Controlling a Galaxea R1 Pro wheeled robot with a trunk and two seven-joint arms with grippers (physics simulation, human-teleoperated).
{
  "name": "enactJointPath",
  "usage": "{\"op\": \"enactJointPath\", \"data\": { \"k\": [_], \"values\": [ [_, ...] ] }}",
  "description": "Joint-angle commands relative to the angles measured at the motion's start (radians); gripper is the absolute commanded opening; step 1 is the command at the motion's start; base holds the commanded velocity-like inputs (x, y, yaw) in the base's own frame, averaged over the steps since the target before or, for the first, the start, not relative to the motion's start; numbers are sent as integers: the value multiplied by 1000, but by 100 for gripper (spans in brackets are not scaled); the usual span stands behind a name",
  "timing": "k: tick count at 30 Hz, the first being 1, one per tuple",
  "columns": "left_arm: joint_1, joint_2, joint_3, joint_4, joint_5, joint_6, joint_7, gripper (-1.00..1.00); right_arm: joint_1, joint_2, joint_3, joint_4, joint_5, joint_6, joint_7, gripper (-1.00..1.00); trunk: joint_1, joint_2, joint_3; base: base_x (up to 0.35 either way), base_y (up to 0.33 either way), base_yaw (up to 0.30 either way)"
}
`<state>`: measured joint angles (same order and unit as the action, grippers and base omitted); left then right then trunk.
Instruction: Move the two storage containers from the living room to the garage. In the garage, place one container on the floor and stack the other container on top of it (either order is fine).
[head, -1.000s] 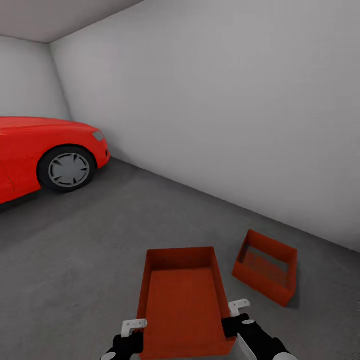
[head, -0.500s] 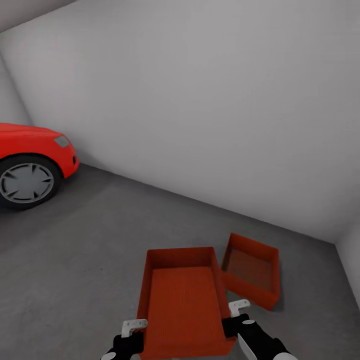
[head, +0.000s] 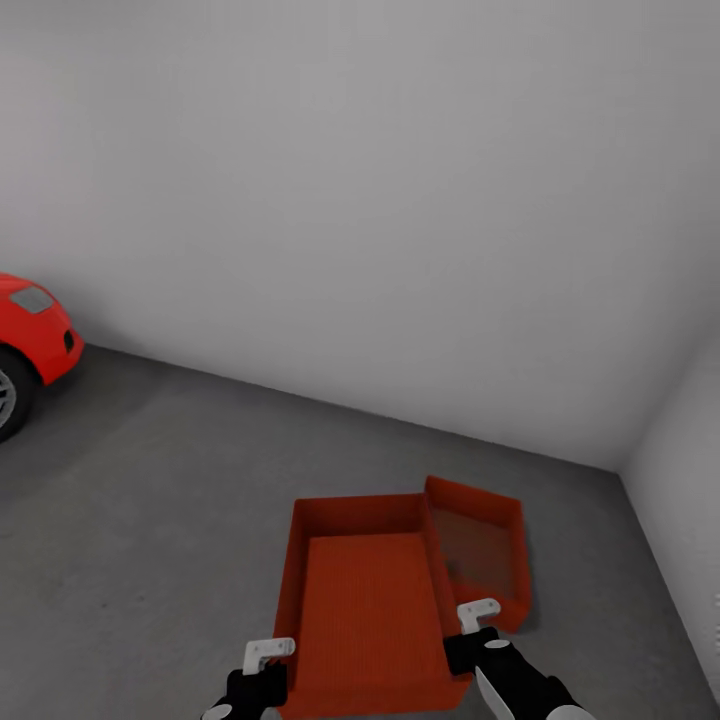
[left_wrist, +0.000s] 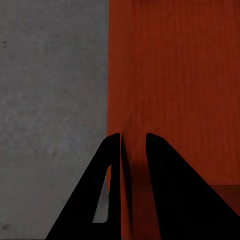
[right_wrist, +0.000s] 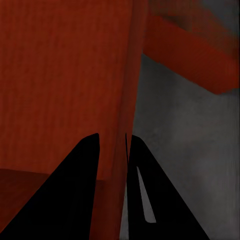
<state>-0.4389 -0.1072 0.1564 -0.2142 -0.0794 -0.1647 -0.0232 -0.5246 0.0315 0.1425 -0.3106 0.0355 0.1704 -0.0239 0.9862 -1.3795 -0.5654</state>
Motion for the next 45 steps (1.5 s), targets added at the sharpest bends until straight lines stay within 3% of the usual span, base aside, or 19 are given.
{"op": "enactJointPath", "data": {
  "k": [1,30,45],
  "values": [
    [-1,14,2,4,-13,-4,3,-100,0,-19,42,-3,12,-48,55,-100,0,0,-1,293,0,-286],
    [-1,14,2,4,-13,-4,3,-100,0,-19,42,-2,12,-48,55,-100,0,0,-1,216,-2,-286],
    [-1,14,2,3,-13,-5,3,-100,0,-19,42,-4,12,-49,55,-100,0,0,-1,147,-122,-217]
  ]
}}
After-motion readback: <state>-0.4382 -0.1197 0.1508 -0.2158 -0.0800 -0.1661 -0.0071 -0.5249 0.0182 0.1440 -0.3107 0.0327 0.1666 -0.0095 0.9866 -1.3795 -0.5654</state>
